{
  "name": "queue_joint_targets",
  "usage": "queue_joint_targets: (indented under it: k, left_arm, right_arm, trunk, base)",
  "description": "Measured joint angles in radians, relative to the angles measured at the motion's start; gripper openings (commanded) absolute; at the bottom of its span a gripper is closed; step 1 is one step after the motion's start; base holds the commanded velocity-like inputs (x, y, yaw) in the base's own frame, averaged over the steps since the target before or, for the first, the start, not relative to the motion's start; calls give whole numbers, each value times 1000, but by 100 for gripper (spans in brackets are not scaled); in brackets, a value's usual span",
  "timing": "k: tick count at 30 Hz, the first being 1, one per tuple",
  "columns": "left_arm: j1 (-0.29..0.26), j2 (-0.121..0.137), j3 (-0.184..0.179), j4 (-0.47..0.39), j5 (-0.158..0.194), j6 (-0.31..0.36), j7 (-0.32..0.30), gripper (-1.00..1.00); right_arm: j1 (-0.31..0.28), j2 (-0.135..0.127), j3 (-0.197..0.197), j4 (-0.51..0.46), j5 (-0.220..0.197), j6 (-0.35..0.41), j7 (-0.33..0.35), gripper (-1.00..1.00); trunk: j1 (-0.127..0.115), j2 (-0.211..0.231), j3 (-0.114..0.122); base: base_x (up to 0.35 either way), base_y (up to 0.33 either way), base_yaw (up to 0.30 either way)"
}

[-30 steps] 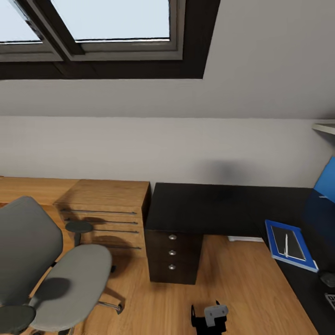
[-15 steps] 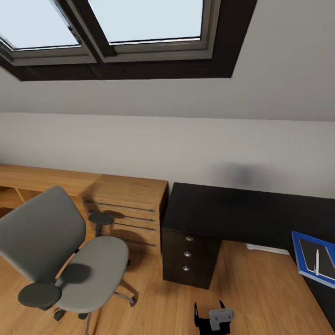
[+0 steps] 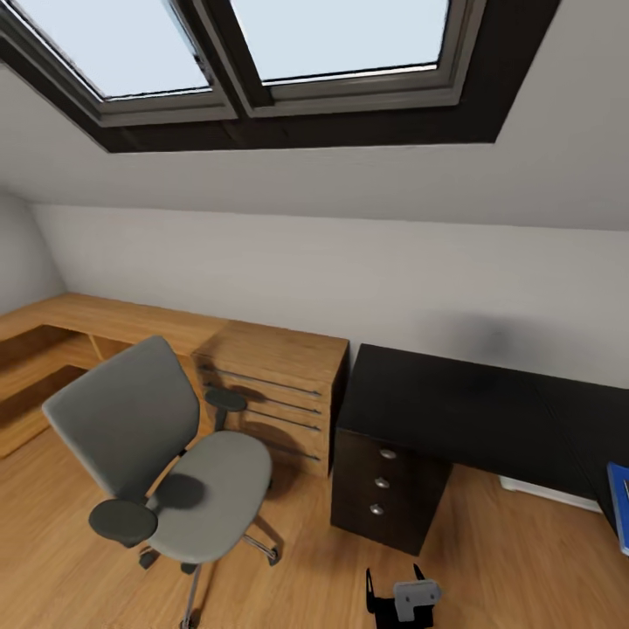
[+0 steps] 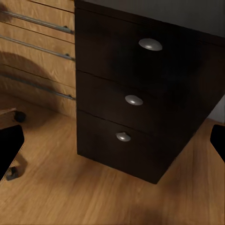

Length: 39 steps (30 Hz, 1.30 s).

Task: In the bedroom, organize the workspace by keeping the computer under the desk, ensuring the monitor is on the desk, placing the keyboard on the desk next to the monitor, placing the mouse on the desk next to the keyboard, moving the folder from the swivel chair onto the desk next to the mouse, stacking the notebook on top of the folder with the pen on top of the notebook, and positioning the swivel chair next to the desk.

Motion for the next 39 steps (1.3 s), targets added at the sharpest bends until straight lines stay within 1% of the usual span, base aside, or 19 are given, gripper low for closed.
queue_joint_targets:
  k: [8, 10, 12, 20, 34, 39]
  left_arm:
    - [0, 1, 3, 1, 0, -7, 1, 100]
    - [0, 0, 2, 1, 0, -11, 1, 100]
    - [0, 0, 2, 1, -1, -12, 1, 100]
    - [0, 0, 2, 1, 0, -13, 1, 100]
    - [0, 2, 3, 3, 1, -7, 1, 100]
    - [0, 3, 4, 4, 2, -6, 1, 100]
  right_arm:
    - [0, 0, 0, -1, 1, -6, -4, 100]
    - [0, 0, 0, 2, 1, -54, -38, 100]
    - [0, 0, 1, 3, 1, -72, -54, 100]
    - [0, 1, 1, 4, 0, -88, -70, 100]
    - [0, 3, 3, 6, 0, -82, -65, 100]
    - [0, 4, 4, 6, -1, -81, -66, 100]
  trunk:
    - [0, 0, -3]
    - [0, 0, -4]
    - [0, 0, -5]
    - [0, 0, -9]
    - [0, 0, -11]
    - [0, 0, -8]
  base:
    - [0, 0, 279]
    - [0, 0, 279]
    - [0, 0, 279]
    - [0, 0, 262]
    - [0, 0, 31]
    - [0, 0, 168]
